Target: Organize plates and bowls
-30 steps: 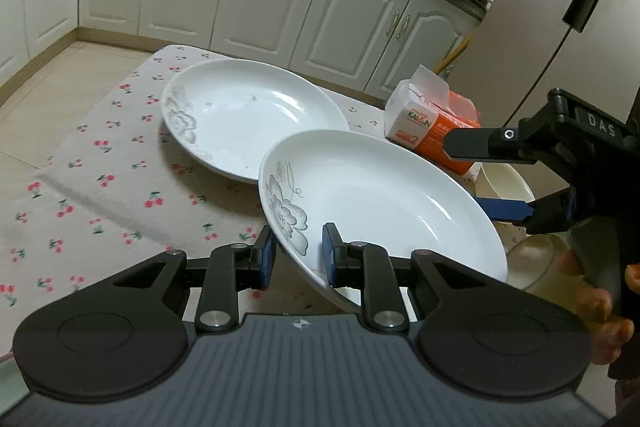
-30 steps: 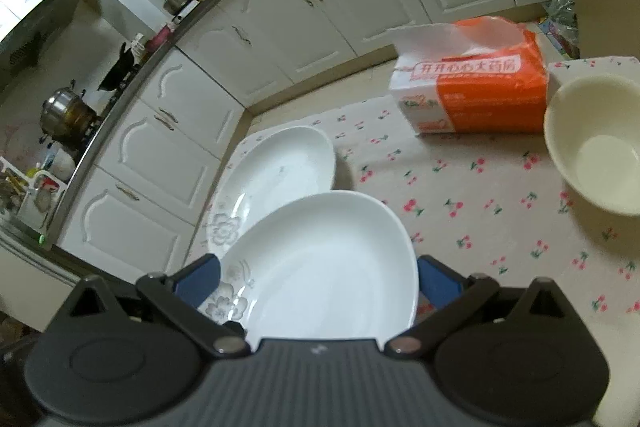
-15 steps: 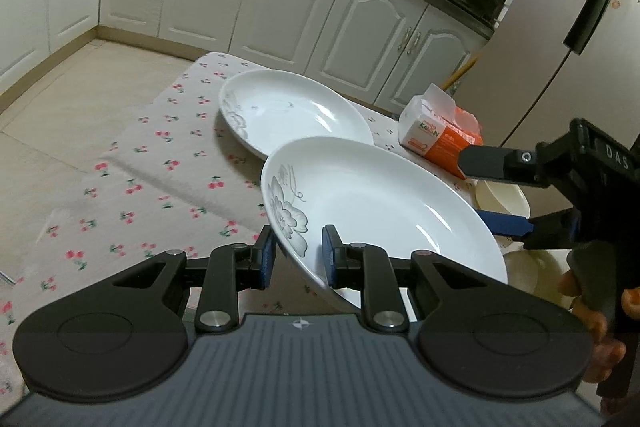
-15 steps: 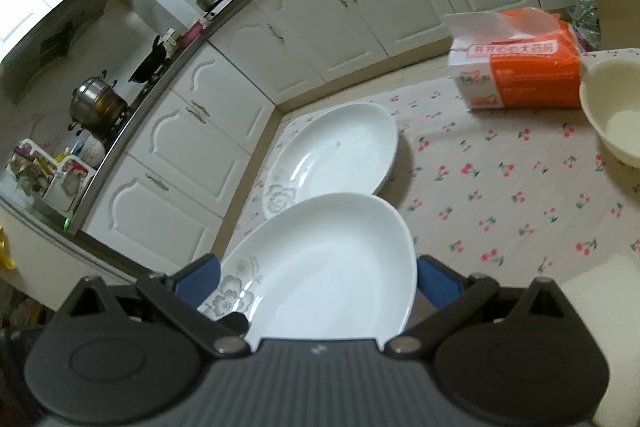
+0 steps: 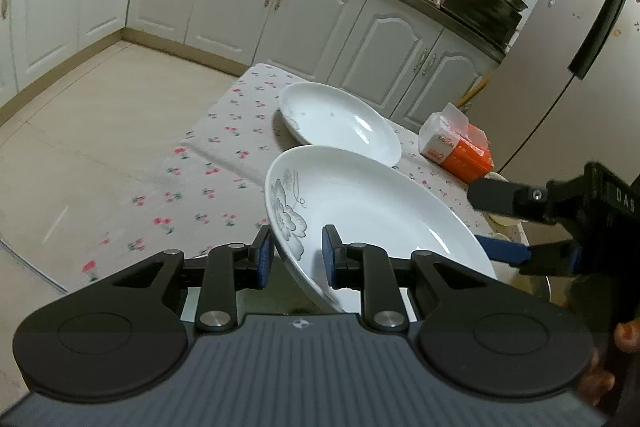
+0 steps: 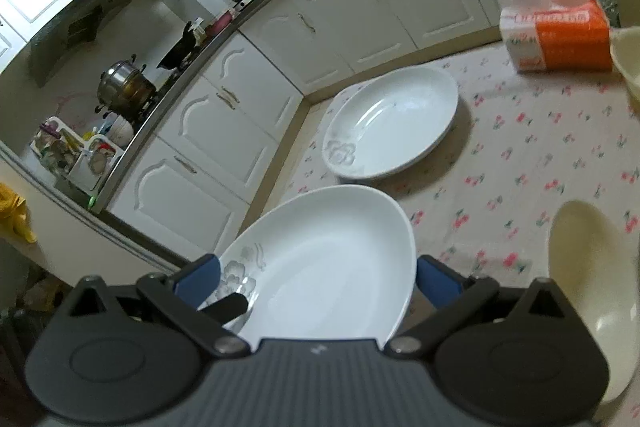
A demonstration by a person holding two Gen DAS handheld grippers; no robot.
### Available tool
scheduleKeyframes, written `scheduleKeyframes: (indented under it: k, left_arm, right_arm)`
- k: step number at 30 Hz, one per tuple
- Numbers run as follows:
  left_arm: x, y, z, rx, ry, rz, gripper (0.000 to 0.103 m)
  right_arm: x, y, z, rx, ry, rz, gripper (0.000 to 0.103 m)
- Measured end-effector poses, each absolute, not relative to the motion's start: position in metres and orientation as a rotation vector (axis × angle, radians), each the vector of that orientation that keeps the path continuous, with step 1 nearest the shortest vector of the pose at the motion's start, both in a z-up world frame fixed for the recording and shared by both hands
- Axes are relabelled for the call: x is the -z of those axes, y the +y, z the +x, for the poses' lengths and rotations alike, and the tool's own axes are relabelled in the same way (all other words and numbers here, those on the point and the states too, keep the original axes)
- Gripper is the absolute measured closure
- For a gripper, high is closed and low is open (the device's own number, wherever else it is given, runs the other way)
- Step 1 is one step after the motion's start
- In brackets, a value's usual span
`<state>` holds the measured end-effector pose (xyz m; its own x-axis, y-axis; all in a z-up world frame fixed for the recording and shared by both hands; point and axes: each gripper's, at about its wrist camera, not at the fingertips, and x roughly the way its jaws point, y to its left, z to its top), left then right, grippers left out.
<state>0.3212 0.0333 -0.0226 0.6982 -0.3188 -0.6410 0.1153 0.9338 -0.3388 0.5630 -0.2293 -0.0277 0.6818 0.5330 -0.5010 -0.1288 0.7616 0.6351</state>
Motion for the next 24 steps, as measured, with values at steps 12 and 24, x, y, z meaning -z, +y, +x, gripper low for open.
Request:
scheduleKeyframes:
  k: [12, 24]
  left_arm:
    - [0.025, 0.064, 0.301, 0.189, 0.747, -0.309, 0.079]
    - [0.043, 0.08, 0.288, 0.172, 0.781, -0.341, 0.079]
  right_arm:
    - [0.035, -0.187, 0.528, -0.45, 0.703, 0.635, 0.0]
    - [0.045, -0.171, 0.502, -0.463, 0.674, 0.678, 0.0]
